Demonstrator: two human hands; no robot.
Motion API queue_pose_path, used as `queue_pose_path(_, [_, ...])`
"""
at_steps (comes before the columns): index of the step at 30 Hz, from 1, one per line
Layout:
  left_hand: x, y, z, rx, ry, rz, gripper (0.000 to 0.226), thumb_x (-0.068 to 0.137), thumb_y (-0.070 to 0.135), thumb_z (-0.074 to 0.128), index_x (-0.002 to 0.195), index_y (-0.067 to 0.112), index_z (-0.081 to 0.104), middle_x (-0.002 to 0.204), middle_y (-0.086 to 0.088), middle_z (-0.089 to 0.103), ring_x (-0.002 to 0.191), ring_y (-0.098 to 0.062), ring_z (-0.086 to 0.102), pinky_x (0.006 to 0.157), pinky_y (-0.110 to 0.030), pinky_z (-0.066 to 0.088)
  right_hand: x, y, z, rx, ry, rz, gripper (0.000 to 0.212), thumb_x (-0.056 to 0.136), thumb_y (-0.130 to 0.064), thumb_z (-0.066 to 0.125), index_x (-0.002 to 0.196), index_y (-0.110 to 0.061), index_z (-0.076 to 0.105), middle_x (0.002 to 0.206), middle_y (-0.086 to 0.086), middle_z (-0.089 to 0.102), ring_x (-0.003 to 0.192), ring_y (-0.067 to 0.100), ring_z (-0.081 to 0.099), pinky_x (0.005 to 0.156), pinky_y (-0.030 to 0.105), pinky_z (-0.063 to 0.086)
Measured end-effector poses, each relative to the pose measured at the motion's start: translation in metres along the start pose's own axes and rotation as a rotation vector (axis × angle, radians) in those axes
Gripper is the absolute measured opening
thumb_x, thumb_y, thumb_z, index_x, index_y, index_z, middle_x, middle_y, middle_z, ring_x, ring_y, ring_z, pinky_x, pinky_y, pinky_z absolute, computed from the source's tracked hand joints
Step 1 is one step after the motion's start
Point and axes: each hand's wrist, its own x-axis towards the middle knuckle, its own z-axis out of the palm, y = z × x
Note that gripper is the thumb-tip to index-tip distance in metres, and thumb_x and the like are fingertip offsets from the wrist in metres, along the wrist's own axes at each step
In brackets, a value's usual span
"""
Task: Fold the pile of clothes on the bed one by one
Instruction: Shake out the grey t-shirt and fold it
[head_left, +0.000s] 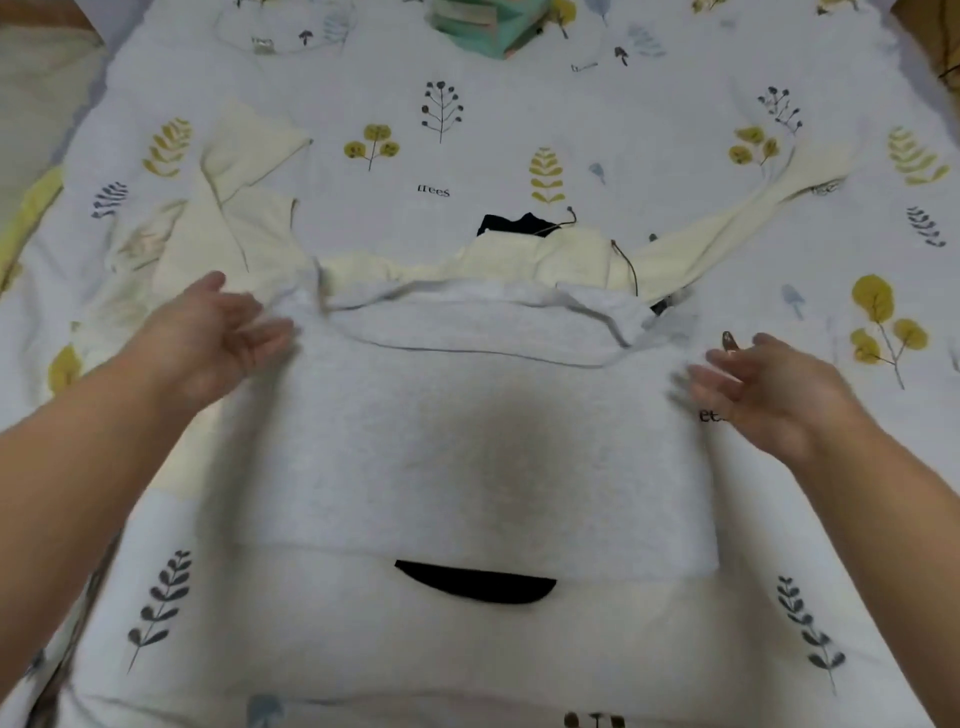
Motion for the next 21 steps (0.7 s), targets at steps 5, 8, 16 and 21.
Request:
queue_pose_path(5, [0.028, -0.035, 0.008, 1.007, 0.126, 0.42, 0.061, 0.084, -0.006, 0.048, 0.141, 0.01, 0.035, 0.142, -0.018, 0.039, 0.123, -0.033, 0.044, 0.102, -0.043, 0.037, 0.037, 0.038, 0.002, -0.822, 0.093, -0.236, 0.065, 0.09, -0.008, 0.052, 0.148, -0.018, 0.023, 0.139, 0.009, 0.04, 0.116, 0.026, 0.049, 0.093, 0.037, 0.043])
queue_pose_path(8, [0.041, -0.037, 0.011, 1.347, 0.1, 0.6, 0.071, 0.082, -0.004, 0.05, 0.146, 0.014, 0.025, 0.151, -0.018, 0.021, 0.132, -0.037, 0.034, 0.103, -0.046, 0.033, 0.05, 0.041, 0.008, -1.066, 0.134, -0.452, 0.074, 0.089, -0.015, 0.056, 0.149, -0.021, 0.014, 0.147, 0.014, 0.03, 0.133, 0.03, 0.034, 0.103, 0.043, 0.034])
queue_pose_path(16, [0.057, -0.024, 0.068, 1.741, -0.351, 0.838, 0.031, 0.082, 0.034, 0.067, 0.109, 0.018, 0.066, 0.114, -0.01, 0.047, 0.084, -0.027, 0.053, 0.072, -0.03, 0.038, 0.087, 0.014, 0.038, -1.256, 0.023, -0.684, 0.022, 0.087, -0.025, 0.058, 0.068, -0.015, 0.061, 0.069, 0.008, 0.059, 0.081, 0.035, 0.059, 0.07, 0.036, 0.042])
queue_pose_path(21, [0.065, -0.017, 0.103, 0.902, 0.203, 0.627, 0.02, 0.091, 0.02, 0.045, 0.106, 0.01, 0.053, 0.111, -0.017, 0.057, 0.101, -0.031, 0.058, 0.09, -0.037, 0.046, 0.091, 0.001, 0.045, -0.628, 0.259, -0.548, 0.035, 0.089, -0.016, 0.043, 0.123, -0.013, 0.052, 0.108, 0.009, 0.061, 0.094, 0.025, 0.058, 0.098, 0.038, 0.044])
